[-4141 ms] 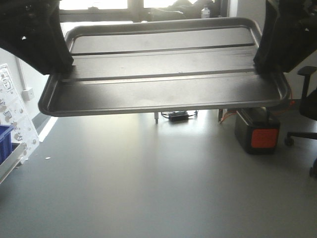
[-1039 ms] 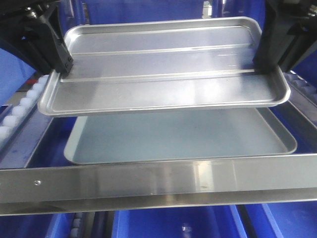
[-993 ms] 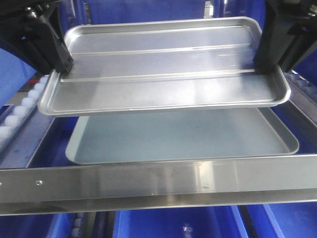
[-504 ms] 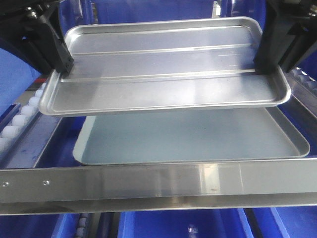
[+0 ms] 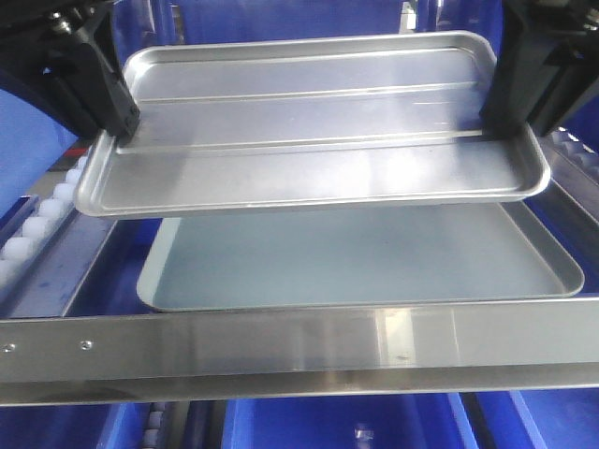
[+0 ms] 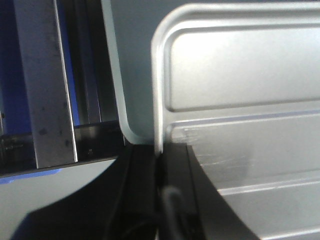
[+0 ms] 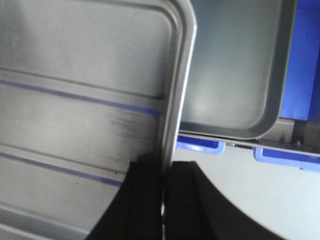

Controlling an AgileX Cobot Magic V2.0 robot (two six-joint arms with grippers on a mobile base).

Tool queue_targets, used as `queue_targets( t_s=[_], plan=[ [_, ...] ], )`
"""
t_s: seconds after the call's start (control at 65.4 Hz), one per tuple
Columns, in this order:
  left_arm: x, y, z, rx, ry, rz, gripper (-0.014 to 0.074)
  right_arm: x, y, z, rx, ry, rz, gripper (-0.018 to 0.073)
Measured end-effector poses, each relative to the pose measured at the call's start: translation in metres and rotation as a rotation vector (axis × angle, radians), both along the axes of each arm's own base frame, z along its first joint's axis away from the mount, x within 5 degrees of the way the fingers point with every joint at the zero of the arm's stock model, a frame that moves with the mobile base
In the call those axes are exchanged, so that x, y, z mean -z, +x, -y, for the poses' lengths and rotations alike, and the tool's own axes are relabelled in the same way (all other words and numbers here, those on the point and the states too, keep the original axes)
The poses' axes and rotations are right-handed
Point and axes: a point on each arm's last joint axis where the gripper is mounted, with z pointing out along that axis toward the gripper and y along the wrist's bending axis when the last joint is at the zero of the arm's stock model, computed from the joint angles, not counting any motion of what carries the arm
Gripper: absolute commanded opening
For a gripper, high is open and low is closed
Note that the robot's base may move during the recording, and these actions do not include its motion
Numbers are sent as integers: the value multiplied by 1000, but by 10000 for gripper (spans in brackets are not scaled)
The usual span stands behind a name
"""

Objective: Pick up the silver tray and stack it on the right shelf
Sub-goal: 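Lower the held tray with both grippers onto the larger grey tray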

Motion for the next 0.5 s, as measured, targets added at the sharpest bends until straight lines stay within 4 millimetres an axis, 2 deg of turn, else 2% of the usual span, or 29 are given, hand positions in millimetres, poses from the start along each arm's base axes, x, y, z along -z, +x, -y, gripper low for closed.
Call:
queue_targets(
  t_s=[0.29, 0.504],
  plan=[
    [0, 3, 3, 28, -10, 35, -99, 1, 0, 2, 12, -11, -16, 57],
    [2, 25, 23, 45, -5, 44, -99, -6, 14, 18, 70, -34, -17, 57]
  ],
)
